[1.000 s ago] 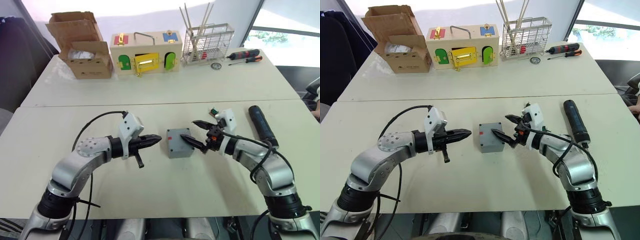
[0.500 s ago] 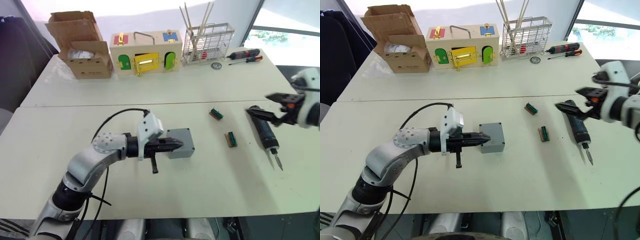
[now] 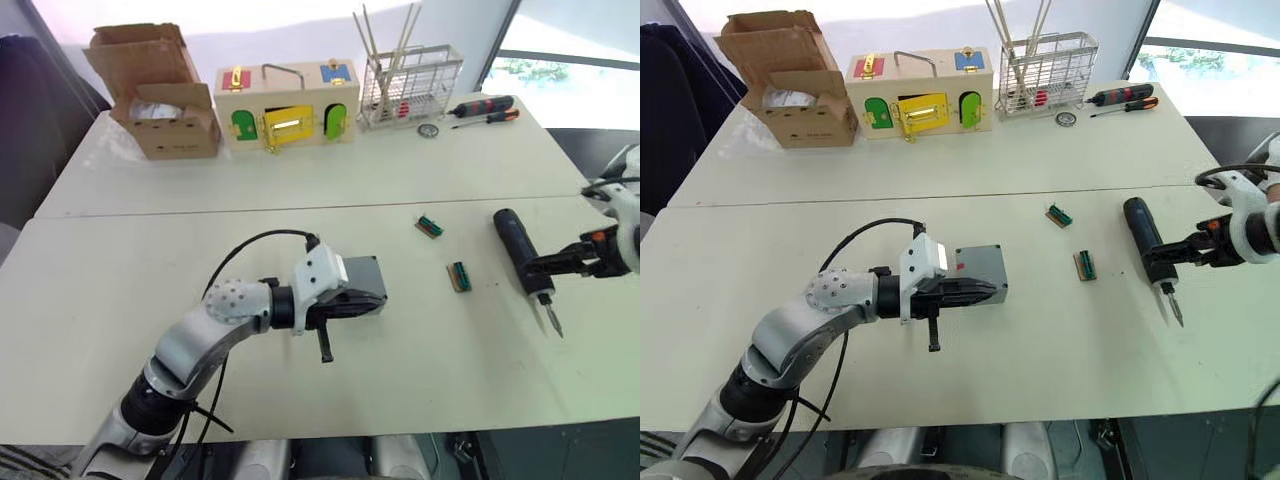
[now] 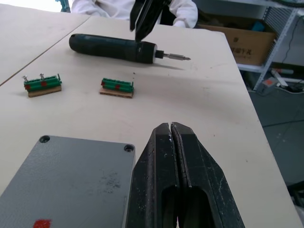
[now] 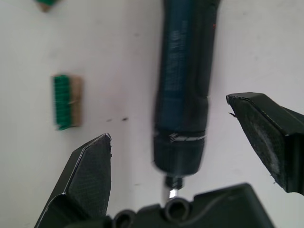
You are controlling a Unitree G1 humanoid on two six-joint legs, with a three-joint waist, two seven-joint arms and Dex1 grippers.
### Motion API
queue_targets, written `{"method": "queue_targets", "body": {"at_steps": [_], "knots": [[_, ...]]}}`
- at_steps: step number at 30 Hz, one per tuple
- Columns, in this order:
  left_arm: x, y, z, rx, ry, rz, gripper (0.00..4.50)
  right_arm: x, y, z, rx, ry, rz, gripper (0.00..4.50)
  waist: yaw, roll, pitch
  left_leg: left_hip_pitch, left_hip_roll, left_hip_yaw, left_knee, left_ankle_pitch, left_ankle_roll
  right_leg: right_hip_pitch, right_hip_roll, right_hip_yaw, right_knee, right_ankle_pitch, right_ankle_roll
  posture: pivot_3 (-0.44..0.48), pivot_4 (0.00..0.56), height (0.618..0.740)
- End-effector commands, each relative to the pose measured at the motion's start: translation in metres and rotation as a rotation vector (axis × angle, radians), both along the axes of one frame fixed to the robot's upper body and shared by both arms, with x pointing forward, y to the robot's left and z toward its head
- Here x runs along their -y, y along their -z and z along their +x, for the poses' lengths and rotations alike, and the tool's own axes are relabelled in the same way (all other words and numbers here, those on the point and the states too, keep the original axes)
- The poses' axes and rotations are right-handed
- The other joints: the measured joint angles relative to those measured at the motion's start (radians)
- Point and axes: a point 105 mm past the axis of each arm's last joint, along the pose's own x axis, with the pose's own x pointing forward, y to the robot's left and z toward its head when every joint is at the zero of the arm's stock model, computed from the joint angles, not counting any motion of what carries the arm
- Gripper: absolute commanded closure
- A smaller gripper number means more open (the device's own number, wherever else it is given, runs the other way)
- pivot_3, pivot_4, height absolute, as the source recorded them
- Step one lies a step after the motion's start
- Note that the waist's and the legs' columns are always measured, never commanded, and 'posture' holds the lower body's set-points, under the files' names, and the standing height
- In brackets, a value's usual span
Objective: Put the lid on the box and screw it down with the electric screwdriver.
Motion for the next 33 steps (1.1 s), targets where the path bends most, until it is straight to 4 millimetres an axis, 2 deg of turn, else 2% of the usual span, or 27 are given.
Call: {"method": "queue_targets", "body": {"at_steps": [1, 9, 12, 18, 25, 27, 28, 31, 33], "knots": [[0.002, -0.009, -0.005, 0.044, -0.011, -0.024, 4.5, 0.013, -0.008, 0.003, -0.031, -0.018, -0.057, 0.01, 0.001, 0.0, 0.0, 0.0, 0.0, 0.0, 0.0, 0.0, 0.0, 0.0, 0.0, 0.0, 0.0, 0.0, 0.0, 0.0, 0.15, 0.734], [0.002, -0.003, -0.004, 0.03, -0.07, -0.026, 4.5, 0.009, 0.014, 0.006, -0.173, -0.007, -0.032, 0.01, 0.002, 0.0, 0.0, -0.001, 0.0, 0.0, 0.0, 0.001, -0.001, -0.001, 0.0, 0.0, 0.0, 0.0, 0.0, 0.0, 0.15, 0.734], [0.001, -0.002, -0.005, 0.023, -0.082, -0.028, 4.5, 0.008, 0.024, 0.005, -0.217, -0.021, -0.046, 0.69, 0.002, 0.001, 0.0, -0.001, 0.0, 0.0, 0.0, 0.001, -0.001, -0.001, 0.0, 0.0, 0.001, 0.0, 0.0, 0.0, 0.15, 0.734], [0.0, -0.001, -0.004, 0.02, -0.096, -0.022, 4.5, 0.007, 0.036, 0.003, -0.257, -0.035, -0.066, 2.66, 0.003, 0.0, 0.0, -0.001, 0.0, -0.001, 0.0, 0.001, -0.002, -0.001, 0.0, 0.0, 0.001, 0.0, 0.0, 0.0, 0.15, 0.734], [-0.004, 0.0, 0.003, 0.024, -0.112, -0.009, 4.5, 0.01, 0.041, 0.006, -0.224, -0.023, -0.081, 2.7, 0.002, -0.001, -0.001, 0.001, 0.0, -0.001, 0.0, 0.001, -0.002, 0.001, 0.0, 0.0, 0.001, 0.0, 0.0, 0.0, 0.15, 0.734], [-0.007, 0.001, 0.005, 0.025, -0.119, -0.002, 4.5, 0.011, 0.031, 0.016, -0.132, -0.002, -0.084, 2.7, 0.001, -0.002, -0.002, 0.002, 0.0, -0.001, 0.0, 0.001, -0.002, 0.003, 0.0, 0.0, 0.0, 0.0, 0.0, 0.0, 0.15, 0.734], [-0.009, 0.0, 0.006, 0.025, -0.124, 0.001, 4.5, 0.01, 0.02, 0.024, -0.057, 0.008, -0.075, 2.7, 0.0, -0.003, -0.002, 0.003, 0.0, -0.001, 0.001, 0.001, -0.002, 0.004, 0.0, 0.0, 0.0, 0.0, 0.0, 0.0, 0.15, 0.734], [-0.024, -0.007, 0.015, 0.016, -0.163, -0.022, 4.5, 0.006, -0.035, 0.053, 0.269, 0.029, -0.044, 2.7, -0.01, 0.001, 0.0, 0.003, 0.0, 0.0, 0.001, 0.001, -0.002, 0.004, -0.001, 0.002, -0.001, 0.001, -0.001, 0.0, 0.15, 0.734], [-0.033, -0.017, 0.023, 0.002, -0.199, -0.087, 4.5, 0.0, -0.068, 0.063, 0.452, 0.082, 0.054, 2.7, -0.016, 0.004, 0.001, 0.0, 0.0, 0.001, 0.0, 0.001, -0.001, 0.0, -0.001, 0.002, 0.0, 0.001, -0.001, 0.0, 0.15, 0.734]]}}
